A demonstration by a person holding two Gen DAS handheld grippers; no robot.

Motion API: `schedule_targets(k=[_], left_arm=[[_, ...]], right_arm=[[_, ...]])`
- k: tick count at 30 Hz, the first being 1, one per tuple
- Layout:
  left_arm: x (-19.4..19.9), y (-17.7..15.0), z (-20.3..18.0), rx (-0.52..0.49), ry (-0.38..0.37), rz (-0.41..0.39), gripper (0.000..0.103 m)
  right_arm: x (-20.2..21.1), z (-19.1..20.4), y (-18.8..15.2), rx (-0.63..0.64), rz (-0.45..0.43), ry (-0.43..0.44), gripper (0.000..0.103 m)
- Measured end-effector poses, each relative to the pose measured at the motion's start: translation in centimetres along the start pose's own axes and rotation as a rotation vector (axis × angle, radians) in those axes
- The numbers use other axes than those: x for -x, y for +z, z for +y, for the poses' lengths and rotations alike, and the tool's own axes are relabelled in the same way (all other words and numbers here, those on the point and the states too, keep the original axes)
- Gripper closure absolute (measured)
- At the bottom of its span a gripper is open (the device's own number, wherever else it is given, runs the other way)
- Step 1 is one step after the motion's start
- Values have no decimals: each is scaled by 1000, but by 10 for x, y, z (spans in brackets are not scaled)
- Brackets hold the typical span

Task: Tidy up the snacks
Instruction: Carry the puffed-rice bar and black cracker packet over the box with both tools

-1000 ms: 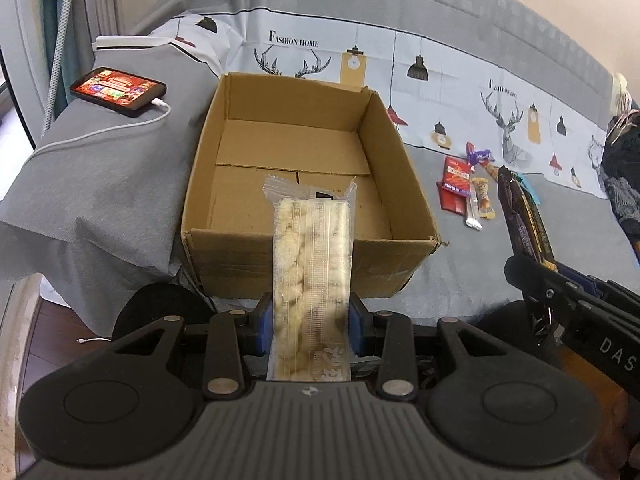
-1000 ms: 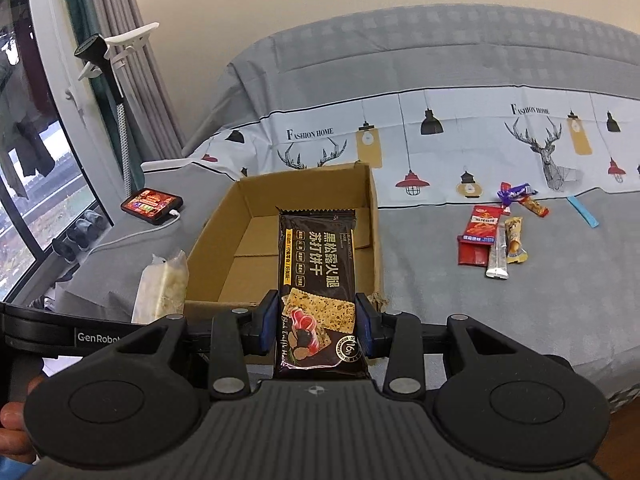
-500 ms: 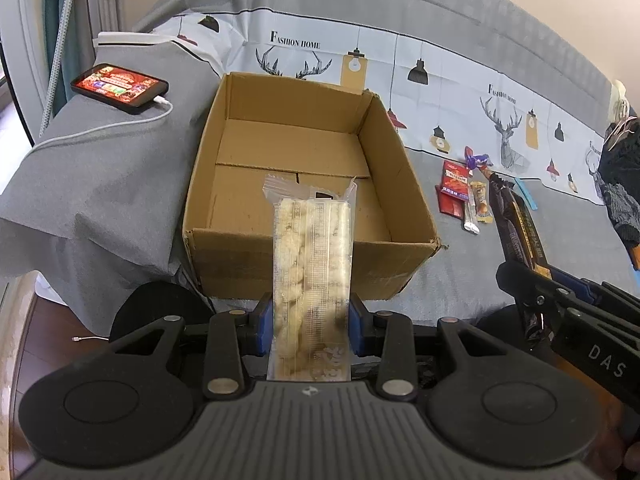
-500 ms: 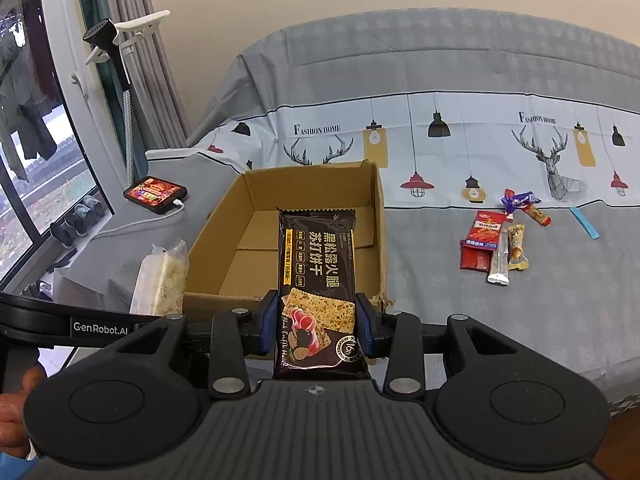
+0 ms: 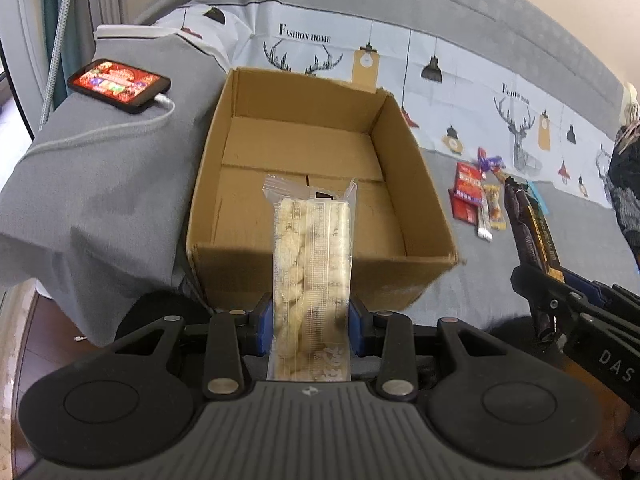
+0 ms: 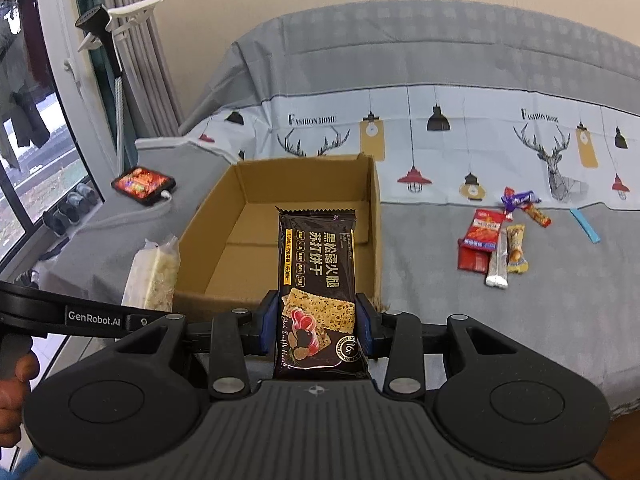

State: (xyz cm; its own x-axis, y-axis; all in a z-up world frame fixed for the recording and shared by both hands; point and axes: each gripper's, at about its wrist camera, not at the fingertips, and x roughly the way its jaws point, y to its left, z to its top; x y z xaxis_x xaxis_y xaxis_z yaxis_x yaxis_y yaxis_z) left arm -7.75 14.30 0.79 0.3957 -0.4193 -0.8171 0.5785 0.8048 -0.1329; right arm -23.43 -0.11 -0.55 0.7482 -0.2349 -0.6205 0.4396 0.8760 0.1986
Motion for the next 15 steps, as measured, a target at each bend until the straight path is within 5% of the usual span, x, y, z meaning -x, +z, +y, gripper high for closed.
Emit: schedule_targets(k=[15], left_arm=[[-48, 95, 9, 21, 39, -62, 62]], right_arm=[[-86, -6, 60, -20, -12, -26, 62]])
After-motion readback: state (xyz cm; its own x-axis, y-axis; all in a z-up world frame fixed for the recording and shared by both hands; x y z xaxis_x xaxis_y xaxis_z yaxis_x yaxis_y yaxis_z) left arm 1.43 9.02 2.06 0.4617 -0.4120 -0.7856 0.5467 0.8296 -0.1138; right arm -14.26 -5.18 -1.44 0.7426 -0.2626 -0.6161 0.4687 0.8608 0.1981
